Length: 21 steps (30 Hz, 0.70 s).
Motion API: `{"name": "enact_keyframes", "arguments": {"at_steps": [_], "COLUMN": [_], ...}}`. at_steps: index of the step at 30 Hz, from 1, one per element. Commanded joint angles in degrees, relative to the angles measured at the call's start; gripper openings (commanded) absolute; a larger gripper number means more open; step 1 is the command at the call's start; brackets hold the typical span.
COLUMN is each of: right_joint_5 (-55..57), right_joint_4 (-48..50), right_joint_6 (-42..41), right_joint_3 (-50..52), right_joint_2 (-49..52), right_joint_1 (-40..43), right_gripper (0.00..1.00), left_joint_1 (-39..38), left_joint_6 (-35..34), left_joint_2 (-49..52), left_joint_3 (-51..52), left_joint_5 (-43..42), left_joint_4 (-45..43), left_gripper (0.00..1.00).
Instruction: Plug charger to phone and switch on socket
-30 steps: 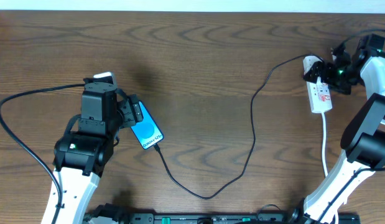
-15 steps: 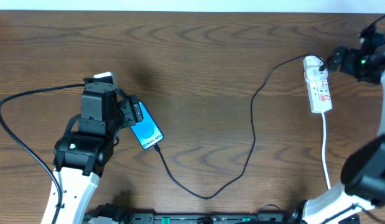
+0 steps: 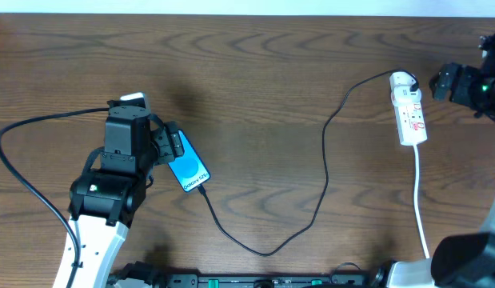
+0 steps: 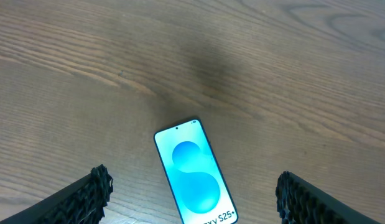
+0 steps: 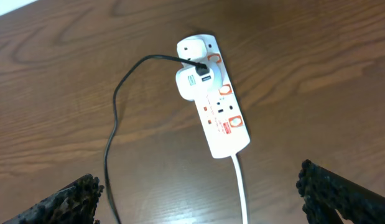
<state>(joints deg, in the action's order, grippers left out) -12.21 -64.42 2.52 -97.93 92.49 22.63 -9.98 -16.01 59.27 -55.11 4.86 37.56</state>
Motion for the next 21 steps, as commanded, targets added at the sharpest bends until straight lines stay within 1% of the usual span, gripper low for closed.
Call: {"name": "enact_keyframes", "arguments": {"at_steps": [1,6,10,14,21], "right_joint_5": [0.1,0.3,2.7,4.7,6.5], "right_joint_4": [-1.1,-1.4,-0.3,4.1,15.5], "right_joint_6": [-1.3,-1.3,-3.2,-4.9,-8.9], "right_joint_3": [-0.2,1.0,5.0,12.7,27.8], "right_joint_2": [-4.2,-7.9,-11.6,-17.0,-27.8], "right_joint_1": [-0.2,-0.4,-1.9,-4.5,-8.8], "right_gripper": [0.99,0.99,0.99,0.99,0.99], "left_joint_1": [-0.1,-0.1,-0.1,-0.1,-0.1], "left_joint_6": [1.2,1.2,1.2,1.2,1.2], "left_joint_2": [0.2,0.2,0.2,0.2,0.2], "left_joint_3": [-1.2,-1.2,-1.2,-1.2,-1.2], "left_joint_5": [0.7,0.7,0.7,0.7,0.7], "left_joint_4": [0.2,0.2,0.2,0.2,0.2], "left_gripper": [0.86,0.86,0.86,0.86,0.86]}}
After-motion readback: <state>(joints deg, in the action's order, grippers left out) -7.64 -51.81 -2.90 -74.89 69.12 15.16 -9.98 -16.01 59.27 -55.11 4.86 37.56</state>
